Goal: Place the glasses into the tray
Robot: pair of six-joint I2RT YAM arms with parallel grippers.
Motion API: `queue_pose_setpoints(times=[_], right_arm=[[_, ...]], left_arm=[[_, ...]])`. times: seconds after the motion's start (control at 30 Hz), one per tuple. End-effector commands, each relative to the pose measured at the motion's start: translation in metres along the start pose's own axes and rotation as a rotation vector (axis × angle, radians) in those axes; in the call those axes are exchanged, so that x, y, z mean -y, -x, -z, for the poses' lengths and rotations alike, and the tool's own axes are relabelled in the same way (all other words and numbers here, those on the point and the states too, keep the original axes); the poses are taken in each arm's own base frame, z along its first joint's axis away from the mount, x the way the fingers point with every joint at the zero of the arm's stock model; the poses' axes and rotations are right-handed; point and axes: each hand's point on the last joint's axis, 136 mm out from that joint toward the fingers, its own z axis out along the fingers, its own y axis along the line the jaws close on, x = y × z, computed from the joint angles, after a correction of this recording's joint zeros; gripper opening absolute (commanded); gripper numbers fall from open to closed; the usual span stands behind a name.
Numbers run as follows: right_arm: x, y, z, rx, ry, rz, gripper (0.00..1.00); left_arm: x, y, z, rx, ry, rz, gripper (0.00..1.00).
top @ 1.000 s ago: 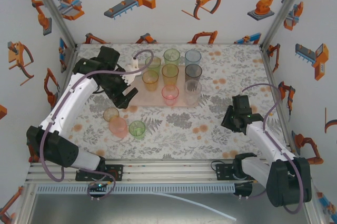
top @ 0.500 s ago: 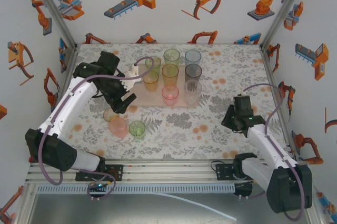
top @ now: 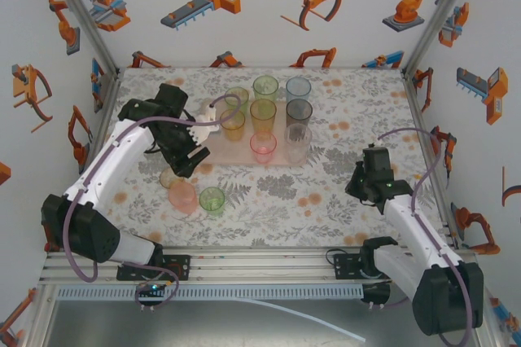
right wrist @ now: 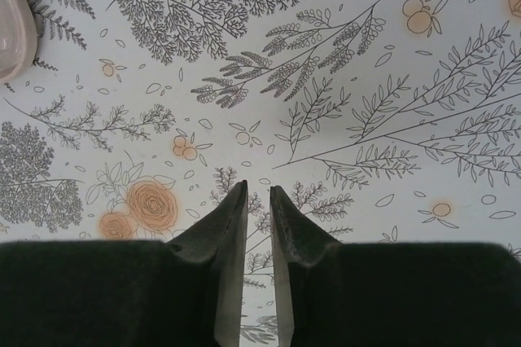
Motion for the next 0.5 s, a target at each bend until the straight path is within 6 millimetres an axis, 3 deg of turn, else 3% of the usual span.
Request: queue_pose_setpoints(times=[0.0,0.33,0.47], right_arm=[[0.001,0.005,-0.003,0.022,-0.003,-0.015,0.26],[0.004,0.005,-0.009,0.025,-0.018,-0.027,0.28],[0.004,0.005,-0.011,0.018,-0.022,-0.027,0.28]], left_arm=[[0.003,-0.004,-0.006,-0.014,-0.015,-0.034,0.64],[0.012,-0.01,-0.019,-0.066,-0.044,-0.151,0.58],[0.013,-0.013,-0.025,-0.092,-0.05,-0.183,0.61]])
